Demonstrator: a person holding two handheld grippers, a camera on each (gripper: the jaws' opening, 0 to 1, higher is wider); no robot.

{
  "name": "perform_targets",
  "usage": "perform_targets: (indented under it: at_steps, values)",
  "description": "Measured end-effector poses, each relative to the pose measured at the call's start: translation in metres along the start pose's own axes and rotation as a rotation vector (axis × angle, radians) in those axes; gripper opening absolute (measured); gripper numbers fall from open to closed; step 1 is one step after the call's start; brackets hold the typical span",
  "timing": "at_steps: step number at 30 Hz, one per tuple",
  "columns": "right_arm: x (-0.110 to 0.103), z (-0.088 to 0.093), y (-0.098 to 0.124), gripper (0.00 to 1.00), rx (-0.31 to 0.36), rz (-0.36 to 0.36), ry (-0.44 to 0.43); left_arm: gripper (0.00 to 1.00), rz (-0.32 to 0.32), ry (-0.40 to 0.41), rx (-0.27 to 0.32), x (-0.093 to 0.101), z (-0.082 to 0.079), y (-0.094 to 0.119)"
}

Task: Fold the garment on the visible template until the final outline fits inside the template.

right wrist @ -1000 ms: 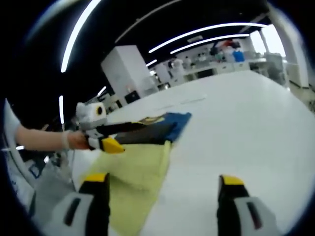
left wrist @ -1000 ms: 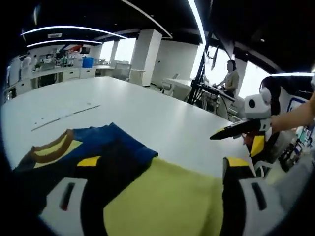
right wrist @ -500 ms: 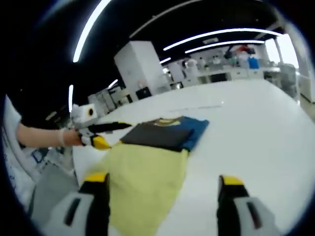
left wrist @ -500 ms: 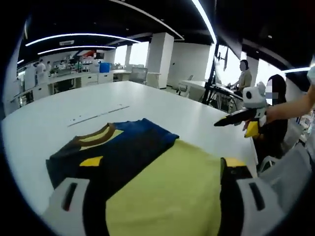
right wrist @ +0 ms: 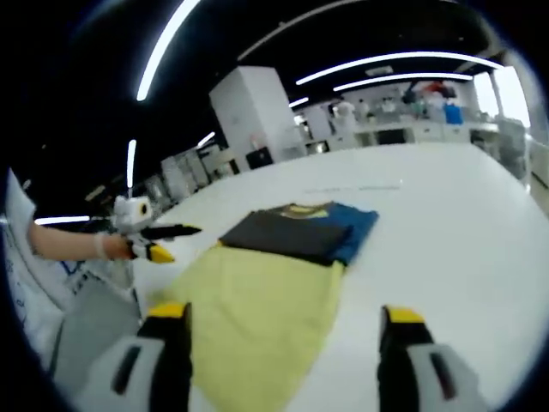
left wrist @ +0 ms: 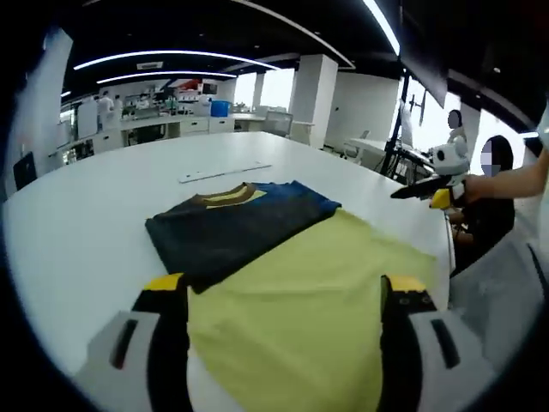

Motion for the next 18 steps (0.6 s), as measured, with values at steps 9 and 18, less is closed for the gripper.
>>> perform_targets:
  at_steps: [9,18]
  values:
    - [-0.006,0.005,0.000,0.89,-0.025,-0.011,0.020,0.85,-0.011,0.025,-0.049,0.002,0.021,0.021]
    - [-0.004,0.019,0.010,0.90,-0.073,0.004,0.055,0.85,0.045,0.029,-0.149,0.008,0.045,0.027]
Point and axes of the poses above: the point that each gripper's makers call its tool centre point, and the gripper's own axes: y roughly backward along the fingers, x roughly to its right, z roughly out of its underside, the point moved 6 cm from there along y, roughly backward along the fingers, and after that the axes turned 6 degrees about z, right-handed, at the moved point
